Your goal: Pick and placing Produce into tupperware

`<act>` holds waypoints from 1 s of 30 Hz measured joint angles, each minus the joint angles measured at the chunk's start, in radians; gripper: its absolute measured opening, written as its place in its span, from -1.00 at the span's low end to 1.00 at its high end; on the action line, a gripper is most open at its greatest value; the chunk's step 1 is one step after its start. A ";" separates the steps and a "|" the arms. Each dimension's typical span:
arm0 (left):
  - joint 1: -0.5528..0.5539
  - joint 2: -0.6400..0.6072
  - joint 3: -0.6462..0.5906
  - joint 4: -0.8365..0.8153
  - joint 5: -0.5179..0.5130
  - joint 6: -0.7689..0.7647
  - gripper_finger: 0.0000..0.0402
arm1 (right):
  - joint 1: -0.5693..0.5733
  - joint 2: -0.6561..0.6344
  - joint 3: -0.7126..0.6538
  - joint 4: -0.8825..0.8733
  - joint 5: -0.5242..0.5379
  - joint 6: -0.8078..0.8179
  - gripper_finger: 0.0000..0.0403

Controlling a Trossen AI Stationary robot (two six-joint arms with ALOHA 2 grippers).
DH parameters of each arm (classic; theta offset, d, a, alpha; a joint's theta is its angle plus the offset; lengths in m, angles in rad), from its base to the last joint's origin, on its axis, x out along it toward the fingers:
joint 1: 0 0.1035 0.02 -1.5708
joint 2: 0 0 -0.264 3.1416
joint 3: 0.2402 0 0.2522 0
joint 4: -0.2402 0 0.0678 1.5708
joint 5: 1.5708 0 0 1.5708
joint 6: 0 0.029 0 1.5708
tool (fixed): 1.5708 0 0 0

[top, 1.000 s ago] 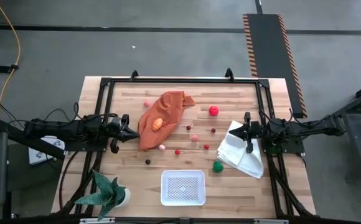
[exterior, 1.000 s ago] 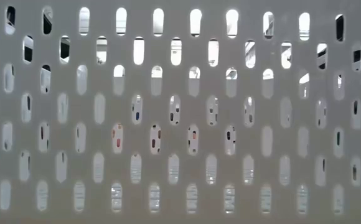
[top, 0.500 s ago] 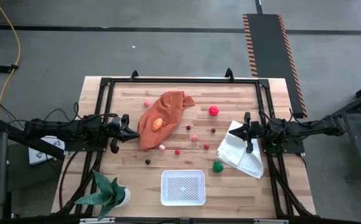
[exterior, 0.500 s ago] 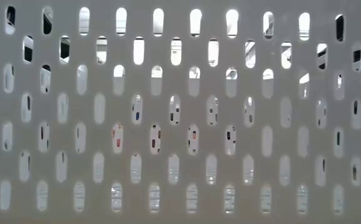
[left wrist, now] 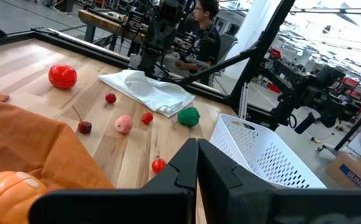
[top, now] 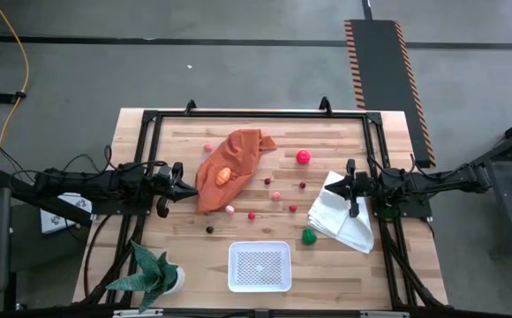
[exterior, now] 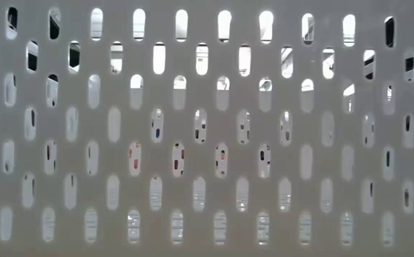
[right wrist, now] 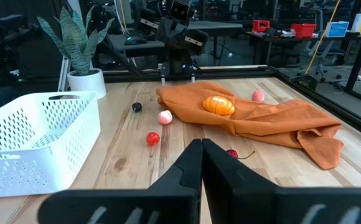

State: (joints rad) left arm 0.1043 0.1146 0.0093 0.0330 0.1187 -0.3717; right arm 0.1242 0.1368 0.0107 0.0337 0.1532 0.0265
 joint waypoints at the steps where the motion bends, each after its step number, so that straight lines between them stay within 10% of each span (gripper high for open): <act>1: 0.000 0.000 0.000 0.000 0.000 0.000 -1.00 | 0.000 0.000 0.000 0.000 0.000 0.000 -1.00; 21: 0.000 0.000 0.000 0.012 0.000 -0.317 -1.00 | 0.000 0.000 0.000 0.003 0.000 0.007 -1.00; 30: 0.000 -0.001 0.000 0.149 -0.048 -0.634 -1.00 | 0.000 -0.001 0.000 0.348 -0.016 0.639 -1.00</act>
State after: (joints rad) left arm 0.1043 0.1139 0.0093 0.1822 0.0703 -1.0057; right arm 0.1239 0.1362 0.0107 0.3814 0.1375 0.6658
